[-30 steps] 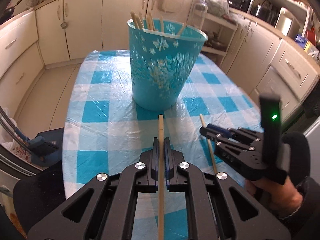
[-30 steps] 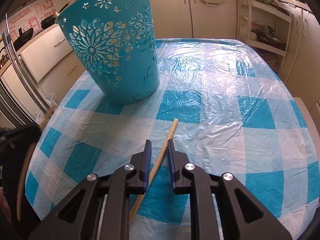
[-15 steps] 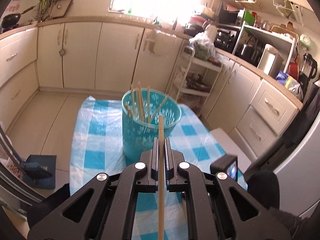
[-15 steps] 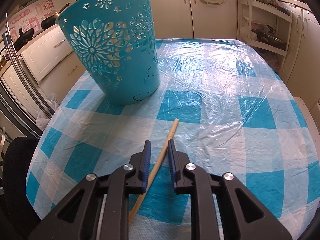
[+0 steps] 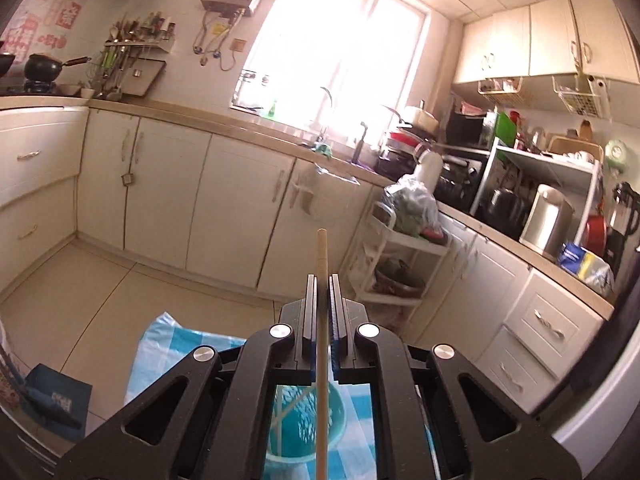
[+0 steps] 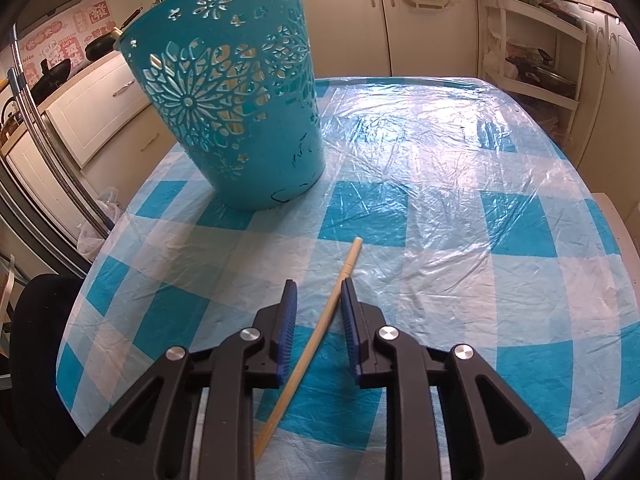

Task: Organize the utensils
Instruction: 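Open the left gripper to drop the stick into the basket, then withdraw the open left gripper from the basket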

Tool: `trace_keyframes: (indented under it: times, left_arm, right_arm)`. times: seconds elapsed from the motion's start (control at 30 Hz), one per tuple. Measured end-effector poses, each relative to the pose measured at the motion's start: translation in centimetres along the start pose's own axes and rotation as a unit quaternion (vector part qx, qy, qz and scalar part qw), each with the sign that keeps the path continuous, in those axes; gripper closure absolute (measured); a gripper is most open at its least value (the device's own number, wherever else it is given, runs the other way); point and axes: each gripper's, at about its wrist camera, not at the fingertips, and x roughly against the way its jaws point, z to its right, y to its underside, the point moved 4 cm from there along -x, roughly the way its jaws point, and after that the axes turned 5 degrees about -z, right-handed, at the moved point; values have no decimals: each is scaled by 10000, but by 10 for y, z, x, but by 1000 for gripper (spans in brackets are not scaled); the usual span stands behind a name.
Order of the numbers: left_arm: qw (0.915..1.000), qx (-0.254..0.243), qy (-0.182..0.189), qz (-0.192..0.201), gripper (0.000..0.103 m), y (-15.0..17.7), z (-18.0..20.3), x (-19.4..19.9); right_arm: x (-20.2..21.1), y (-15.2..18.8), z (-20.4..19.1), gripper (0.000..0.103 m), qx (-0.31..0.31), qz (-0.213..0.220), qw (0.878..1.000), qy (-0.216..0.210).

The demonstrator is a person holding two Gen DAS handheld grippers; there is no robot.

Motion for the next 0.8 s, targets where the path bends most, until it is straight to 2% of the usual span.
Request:
trace_keyframes:
  times: [0.27, 0.47, 0.67, 0.8]
  left_arm:
    - [9992, 279, -272, 78, 98, 1, -21, -48]
    - [9991, 106, -350, -204, 98, 24, -25, -72]
    - [9977, -89, -401, -532, 98, 48, -27, -79]
    - [9937, -344, -496, -939, 98, 60, -24, -86]
  right_arm:
    - [0, 0, 0, 75, 16, -6, 10000, -61]
    - [1, -1, 2, 73, 9, -8, 10000, -99]
    - [0, -1, 2, 73, 23, -10, 10000, -89]
    - [0, -1, 1, 72, 49, -13, 10000, -69]
